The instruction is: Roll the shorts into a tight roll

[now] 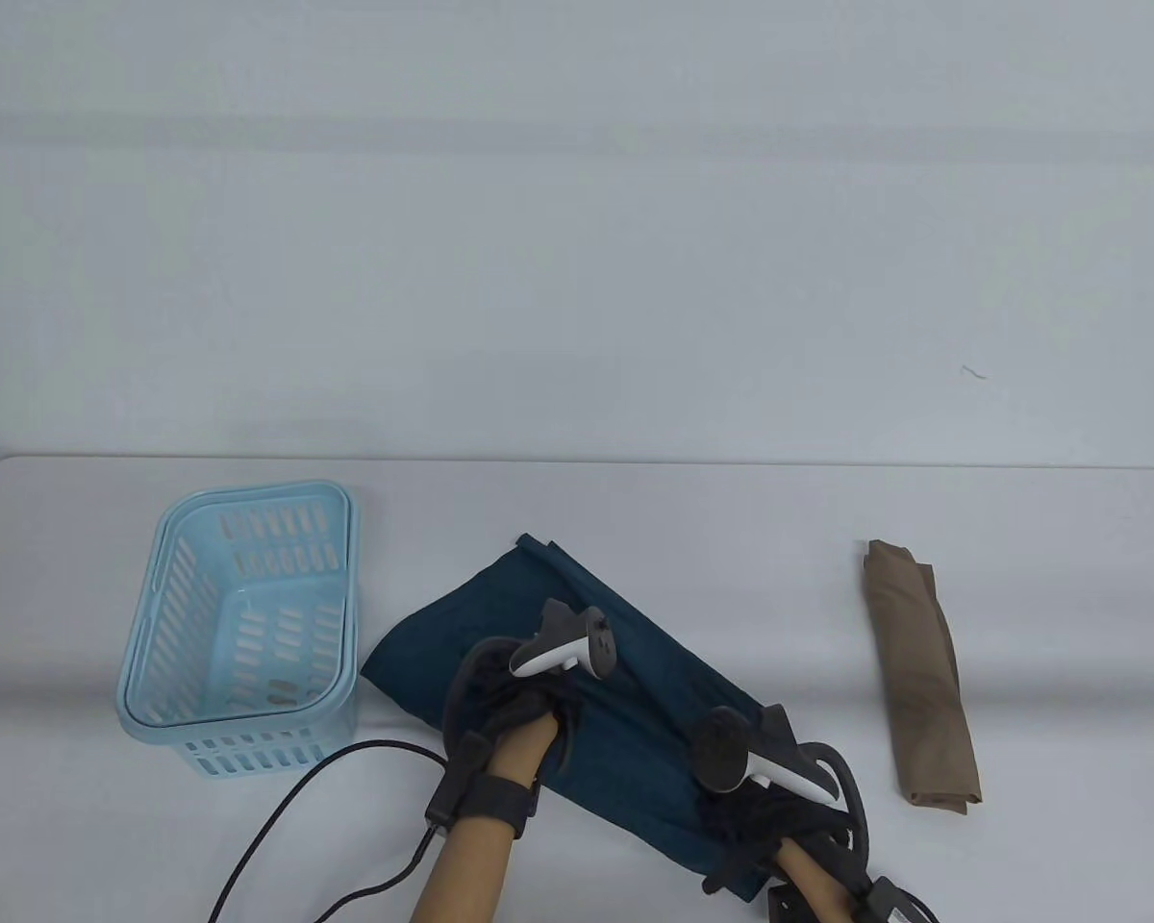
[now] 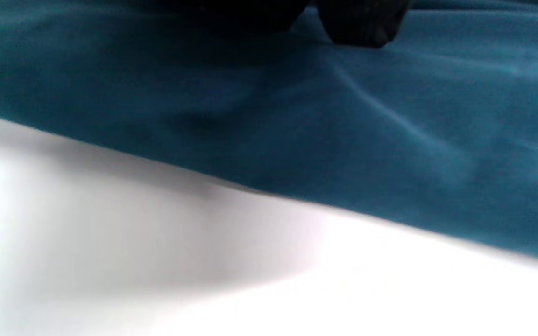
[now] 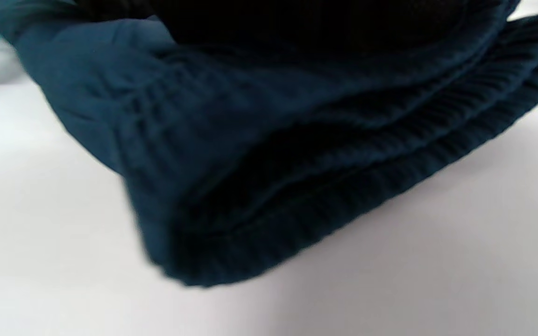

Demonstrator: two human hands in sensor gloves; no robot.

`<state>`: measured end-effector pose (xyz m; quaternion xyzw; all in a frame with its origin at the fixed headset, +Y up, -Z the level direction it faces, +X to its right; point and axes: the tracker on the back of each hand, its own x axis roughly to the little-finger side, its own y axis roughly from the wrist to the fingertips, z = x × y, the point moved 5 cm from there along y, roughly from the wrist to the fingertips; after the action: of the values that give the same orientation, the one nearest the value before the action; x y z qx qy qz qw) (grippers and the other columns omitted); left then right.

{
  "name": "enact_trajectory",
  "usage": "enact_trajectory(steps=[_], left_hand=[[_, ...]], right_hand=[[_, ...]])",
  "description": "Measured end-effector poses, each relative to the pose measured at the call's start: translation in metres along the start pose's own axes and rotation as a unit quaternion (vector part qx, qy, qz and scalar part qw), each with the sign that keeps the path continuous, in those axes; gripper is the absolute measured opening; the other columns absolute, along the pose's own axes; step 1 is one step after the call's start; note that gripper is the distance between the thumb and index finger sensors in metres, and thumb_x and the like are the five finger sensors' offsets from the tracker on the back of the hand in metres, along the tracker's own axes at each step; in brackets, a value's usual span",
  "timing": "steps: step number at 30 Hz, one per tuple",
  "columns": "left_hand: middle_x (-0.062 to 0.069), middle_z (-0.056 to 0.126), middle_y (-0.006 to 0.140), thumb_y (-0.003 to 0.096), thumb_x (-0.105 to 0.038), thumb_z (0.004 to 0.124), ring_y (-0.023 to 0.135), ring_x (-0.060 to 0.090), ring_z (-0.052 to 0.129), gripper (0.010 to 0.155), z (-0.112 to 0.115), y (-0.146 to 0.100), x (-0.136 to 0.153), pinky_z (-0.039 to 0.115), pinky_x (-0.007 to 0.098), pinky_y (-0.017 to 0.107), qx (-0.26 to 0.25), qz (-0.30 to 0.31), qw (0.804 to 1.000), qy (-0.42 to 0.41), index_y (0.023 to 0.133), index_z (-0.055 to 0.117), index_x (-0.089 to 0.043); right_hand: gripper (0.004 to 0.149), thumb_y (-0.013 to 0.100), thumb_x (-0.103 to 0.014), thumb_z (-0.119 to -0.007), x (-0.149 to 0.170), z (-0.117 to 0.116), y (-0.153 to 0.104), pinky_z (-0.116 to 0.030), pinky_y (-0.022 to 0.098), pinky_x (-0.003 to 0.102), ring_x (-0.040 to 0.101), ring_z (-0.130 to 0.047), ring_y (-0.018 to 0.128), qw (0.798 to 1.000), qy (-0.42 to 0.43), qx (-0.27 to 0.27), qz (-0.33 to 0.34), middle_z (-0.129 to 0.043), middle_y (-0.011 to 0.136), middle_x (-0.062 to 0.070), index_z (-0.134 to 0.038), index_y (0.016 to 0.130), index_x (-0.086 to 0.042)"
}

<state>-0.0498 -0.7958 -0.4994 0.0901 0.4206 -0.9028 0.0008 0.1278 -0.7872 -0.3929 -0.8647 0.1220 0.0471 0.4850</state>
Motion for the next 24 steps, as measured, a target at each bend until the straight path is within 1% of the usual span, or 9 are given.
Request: enact_trajectory(steps=[5,9,17,24], left_hand=[[0.025,0.03,0.115,0.0563,-0.04,0.067,0.107,0.053,0.037,0.062,-0.007,0.013,-0.004,0.026,0.075,0.069,-0.004,-0.013,0.999,0.039,0.102,0.04,-0.008],[0.025,0.029,0.116,0.0558,-0.038,0.068,0.107,0.053,0.035,0.062,-0.013,0.022,-0.009,0.026,0.075,0.069,-0.007,-0.024,0.997,0.068,0.102,0.039,-0.008],[0.024,0.026,0.116,0.0546,-0.034,0.069,0.108,0.053,0.032,0.062,-0.024,0.036,-0.012,0.024,0.075,0.07,-0.011,-0.034,0.996,0.087,0.103,0.036,-0.012],[0.024,0.021,0.117,0.0536,-0.03,0.066,0.109,0.053,0.027,0.063,-0.032,0.048,-0.014,0.021,0.075,0.07,-0.026,-0.039,0.994,0.099,0.104,0.03,-0.018]], right_hand=[[0.052,0.054,-0.032,-0.062,-0.013,-0.004,0.001,-0.057,0.064,0.054,0.037,-0.066,0.081,0.999,0.018,-0.014,0.032,-0.06,0.095,0.022,-0.059,0.101,-0.01],[0.053,0.054,-0.032,-0.062,-0.022,-0.008,0.003,-0.059,0.062,0.052,0.036,-0.068,0.078,0.998,0.038,-0.018,0.052,-0.06,0.092,0.023,-0.058,0.101,-0.009],[0.054,0.054,-0.032,-0.062,-0.032,-0.013,0.006,-0.061,0.059,0.049,0.034,-0.068,0.075,0.994,0.072,-0.019,0.08,-0.058,0.091,0.023,-0.056,0.102,-0.009],[0.056,0.054,-0.033,-0.062,-0.043,-0.019,0.009,-0.061,0.058,0.045,0.032,-0.067,0.075,0.984,0.139,-0.028,0.111,-0.056,0.092,0.022,-0.052,0.103,-0.009]])
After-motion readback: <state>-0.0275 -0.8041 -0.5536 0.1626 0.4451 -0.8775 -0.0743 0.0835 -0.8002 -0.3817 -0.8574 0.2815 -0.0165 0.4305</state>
